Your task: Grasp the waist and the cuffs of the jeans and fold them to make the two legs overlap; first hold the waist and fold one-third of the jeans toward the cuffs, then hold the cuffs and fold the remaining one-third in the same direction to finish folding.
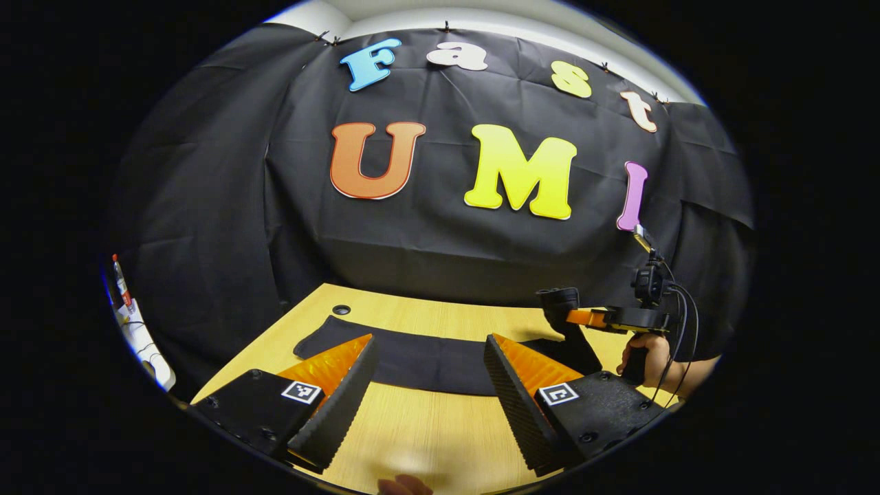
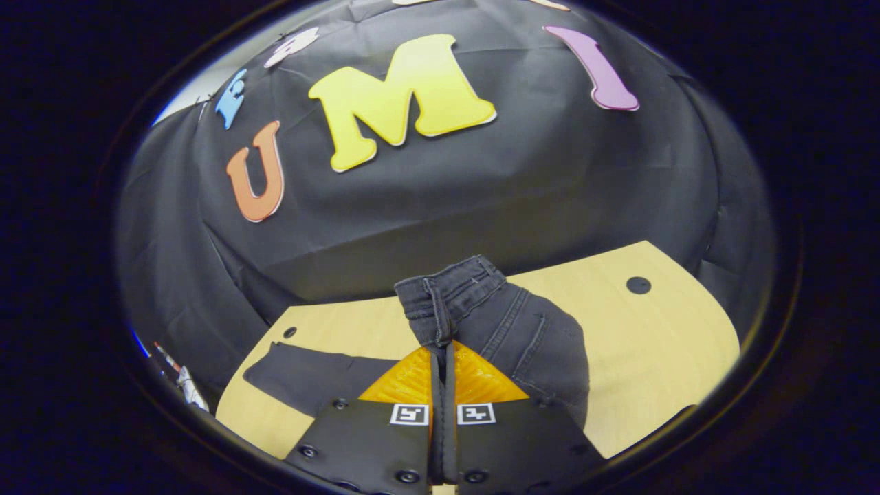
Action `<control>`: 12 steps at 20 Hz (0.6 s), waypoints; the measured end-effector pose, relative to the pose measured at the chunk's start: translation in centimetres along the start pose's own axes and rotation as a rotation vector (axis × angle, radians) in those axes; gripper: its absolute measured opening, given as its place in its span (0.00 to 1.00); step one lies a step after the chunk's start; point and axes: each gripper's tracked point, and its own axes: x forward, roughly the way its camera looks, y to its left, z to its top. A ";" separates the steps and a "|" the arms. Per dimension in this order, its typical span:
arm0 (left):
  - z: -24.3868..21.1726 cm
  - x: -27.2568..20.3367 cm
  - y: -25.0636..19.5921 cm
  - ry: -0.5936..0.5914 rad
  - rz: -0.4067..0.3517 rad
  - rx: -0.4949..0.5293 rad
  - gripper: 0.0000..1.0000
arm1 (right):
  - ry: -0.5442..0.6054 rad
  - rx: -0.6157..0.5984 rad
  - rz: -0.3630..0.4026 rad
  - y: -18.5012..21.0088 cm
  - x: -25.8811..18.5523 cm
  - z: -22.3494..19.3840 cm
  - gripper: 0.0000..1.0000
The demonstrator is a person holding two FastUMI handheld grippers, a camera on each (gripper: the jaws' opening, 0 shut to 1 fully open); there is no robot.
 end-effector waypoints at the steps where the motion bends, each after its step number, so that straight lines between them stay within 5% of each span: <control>1: 0.1 0.0 0.2 -0.002 0.004 0.003 0.99 | 0.007 -0.005 0.010 1.0 0.2 -0.6 0.01; 12: -0.1 -1.6 2.3 -0.001 0.047 0.024 0.99 | 0.095 -0.040 0.138 10.8 3.0 -7.9 0.00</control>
